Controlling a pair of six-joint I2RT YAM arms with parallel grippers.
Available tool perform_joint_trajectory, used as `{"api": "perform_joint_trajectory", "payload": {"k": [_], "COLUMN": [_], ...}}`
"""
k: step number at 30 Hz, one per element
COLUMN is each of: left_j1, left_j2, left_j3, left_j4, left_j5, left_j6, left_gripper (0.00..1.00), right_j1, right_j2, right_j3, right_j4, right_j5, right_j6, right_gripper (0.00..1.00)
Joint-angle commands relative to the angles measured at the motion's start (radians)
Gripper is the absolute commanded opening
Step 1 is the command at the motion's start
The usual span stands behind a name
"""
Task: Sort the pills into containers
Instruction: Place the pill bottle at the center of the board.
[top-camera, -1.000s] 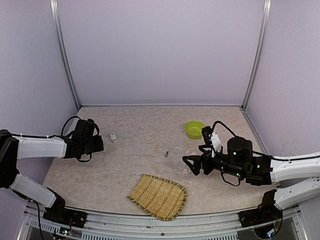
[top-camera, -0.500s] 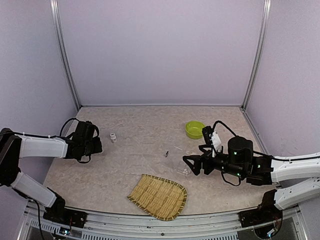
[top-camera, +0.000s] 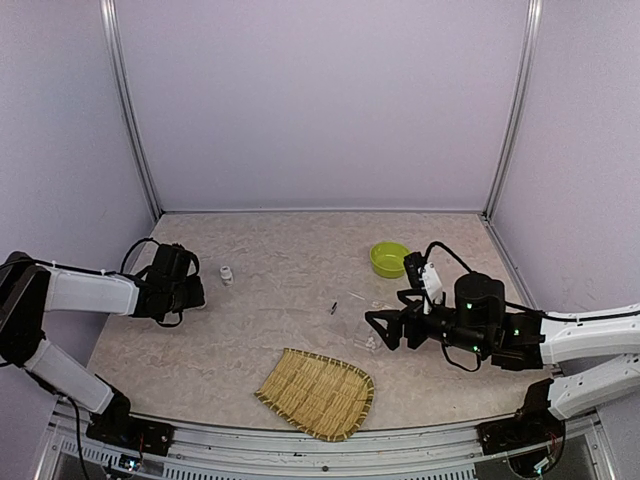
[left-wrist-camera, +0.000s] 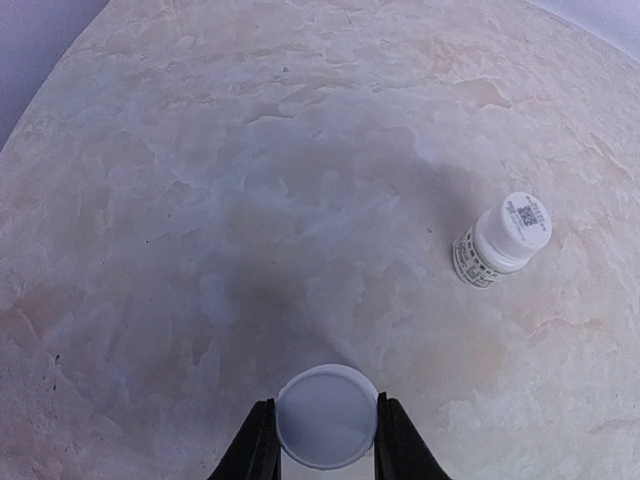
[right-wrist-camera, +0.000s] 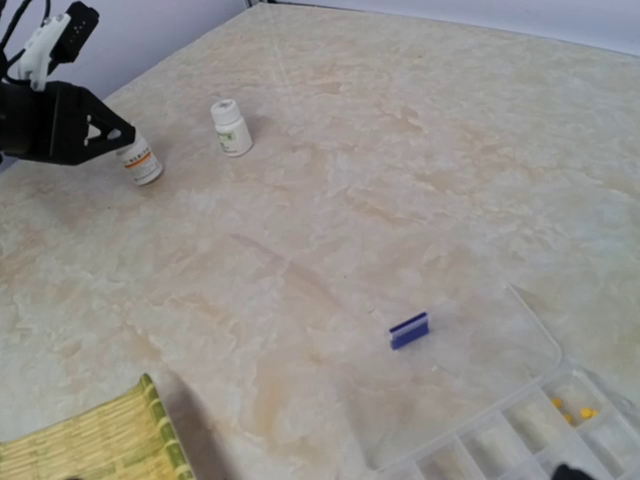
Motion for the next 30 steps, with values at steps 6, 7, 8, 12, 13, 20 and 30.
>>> {"api": "perform_joint_trajectory", "payload": {"k": [6, 7, 8, 12, 13, 20, 30], "left_j1": [0.006, 0.006, 0.006, 0.006, 0.006, 0.006, 0.006], "left_j2": [0.018, 0.019, 0.019, 0.014, 0.013, -0.004, -0.041], "left_j3": [-0.002, -0.002, -0.002, -0.002, -0.003, -0.006, -0.018], "left_j4": [0.014, 0.013, 0.013, 0.013, 0.012, 0.018, 0.032], "left_j5": [0.001, 0.001, 0.001, 0.004, 0.004, 0.016, 0.034], "left_j6": [-0.009, -0.008, -0.008, -0.007, -0.007, -0.007, -0.006], "left_gripper": [0.29, 0.3, 0.32, 0.36, 0.37, 0.44, 0.59], "right_j1": [-0.011, -0.012, -0.012, -0.012, -0.012, -0.013, -0.015], "right_j2": [0.008, 0.009, 0.009, 0.007, 0.007, 0.01, 0.014], "right_j3": [-0.016, -0.016, -0.017, -0.019, -0.02, -0.023, -0.025], "right_j4": [0.028, 0.029, 0.03, 0.03, 0.03, 0.033, 0.035], "right_j5": [-0.006, -0.006, -0.006, -0.008, -0.008, -0.01, -0.01], "right_j6": [0.013, 0.014, 0.015, 0.017, 0.017, 0.021, 0.02], "right_gripper": [1.0, 1.0, 1.0, 1.0, 1.0, 1.0, 1.0]}}
